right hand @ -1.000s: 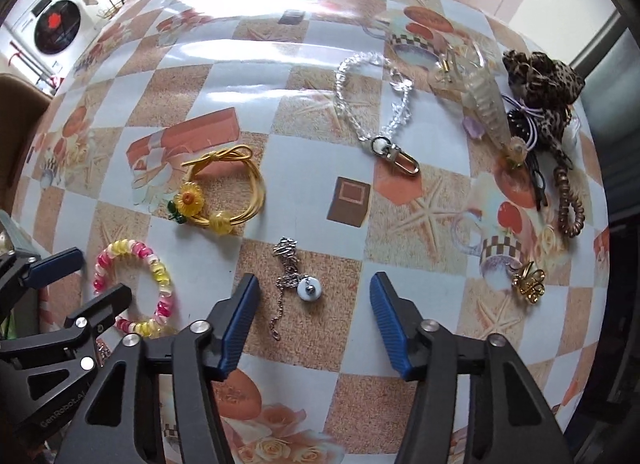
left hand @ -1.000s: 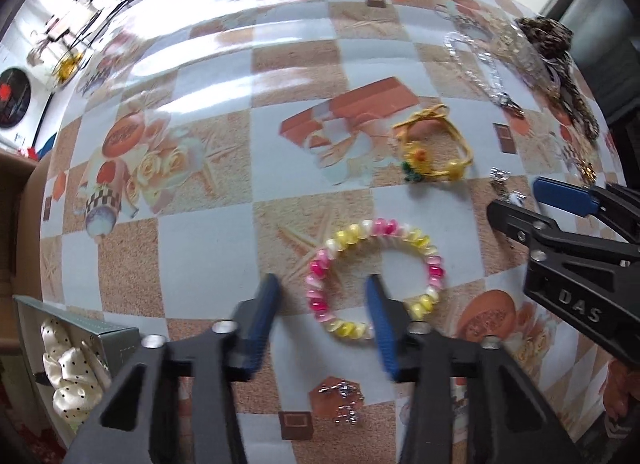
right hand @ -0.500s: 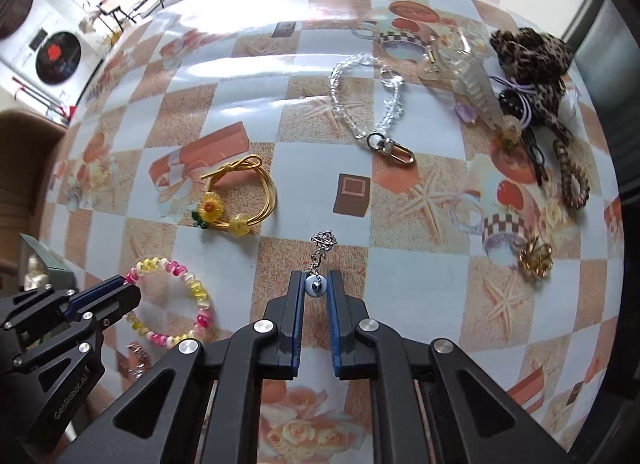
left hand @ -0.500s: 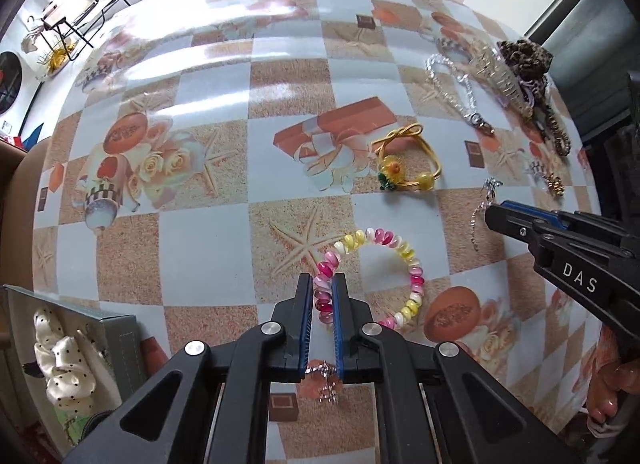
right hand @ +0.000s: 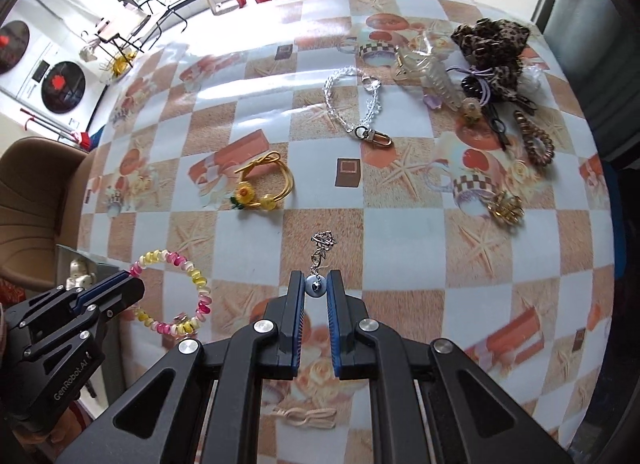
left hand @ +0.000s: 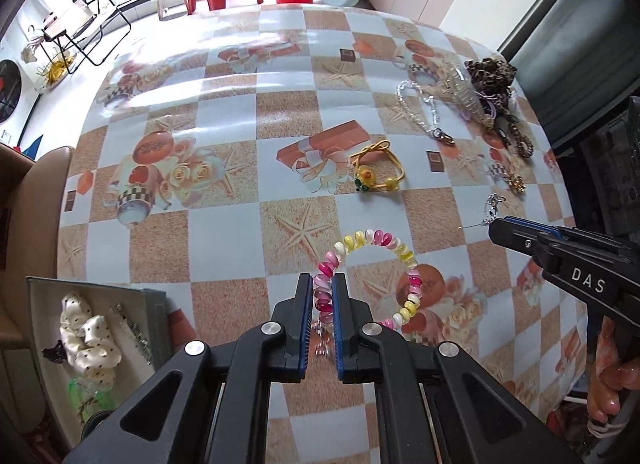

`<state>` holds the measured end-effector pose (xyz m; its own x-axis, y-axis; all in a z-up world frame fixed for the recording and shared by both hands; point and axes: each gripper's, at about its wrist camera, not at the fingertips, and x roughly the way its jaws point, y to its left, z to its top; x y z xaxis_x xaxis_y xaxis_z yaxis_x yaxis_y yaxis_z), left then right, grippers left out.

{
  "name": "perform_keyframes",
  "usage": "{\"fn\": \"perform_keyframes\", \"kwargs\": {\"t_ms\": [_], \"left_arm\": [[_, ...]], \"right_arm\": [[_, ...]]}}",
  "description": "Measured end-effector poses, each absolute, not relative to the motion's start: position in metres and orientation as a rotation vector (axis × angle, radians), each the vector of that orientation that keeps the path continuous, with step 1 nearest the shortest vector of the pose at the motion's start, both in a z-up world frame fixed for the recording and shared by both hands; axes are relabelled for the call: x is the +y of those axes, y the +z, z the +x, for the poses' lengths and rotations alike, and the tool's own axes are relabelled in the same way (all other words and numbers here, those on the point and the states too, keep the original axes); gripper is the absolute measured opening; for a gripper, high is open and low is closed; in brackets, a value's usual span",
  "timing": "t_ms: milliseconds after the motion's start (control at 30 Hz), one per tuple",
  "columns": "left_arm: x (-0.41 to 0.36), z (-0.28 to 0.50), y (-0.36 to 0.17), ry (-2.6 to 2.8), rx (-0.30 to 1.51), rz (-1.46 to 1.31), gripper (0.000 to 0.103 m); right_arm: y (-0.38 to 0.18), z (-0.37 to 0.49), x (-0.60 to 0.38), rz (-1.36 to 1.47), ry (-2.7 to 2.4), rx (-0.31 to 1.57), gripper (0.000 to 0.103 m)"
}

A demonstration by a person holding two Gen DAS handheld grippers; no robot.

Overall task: Organize jewelry
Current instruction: 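Carry the beaded bracelet and silver charm over the grey tray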

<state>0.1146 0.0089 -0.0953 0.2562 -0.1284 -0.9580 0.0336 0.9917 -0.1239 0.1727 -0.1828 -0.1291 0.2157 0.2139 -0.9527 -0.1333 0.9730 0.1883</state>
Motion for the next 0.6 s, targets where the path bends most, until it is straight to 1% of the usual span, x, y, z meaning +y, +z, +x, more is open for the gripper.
{"fn": "perform_keyframes", "kwargs": {"t_ms": [333, 600], "left_arm": [[0.010, 0.084, -0.061, -0.177, 1.297, -0.023, 0.013], [0.009, 0.062, -0.048, -0.245, 1.311, 0.034, 0.013]], "right_arm": [[-0.093, 0.136, -0.181, 0.143, 0.163, 1.303, 0.012], [-0.067, 0.107, -0.180, 0.184, 0.112, 1.272, 0.012]]}}
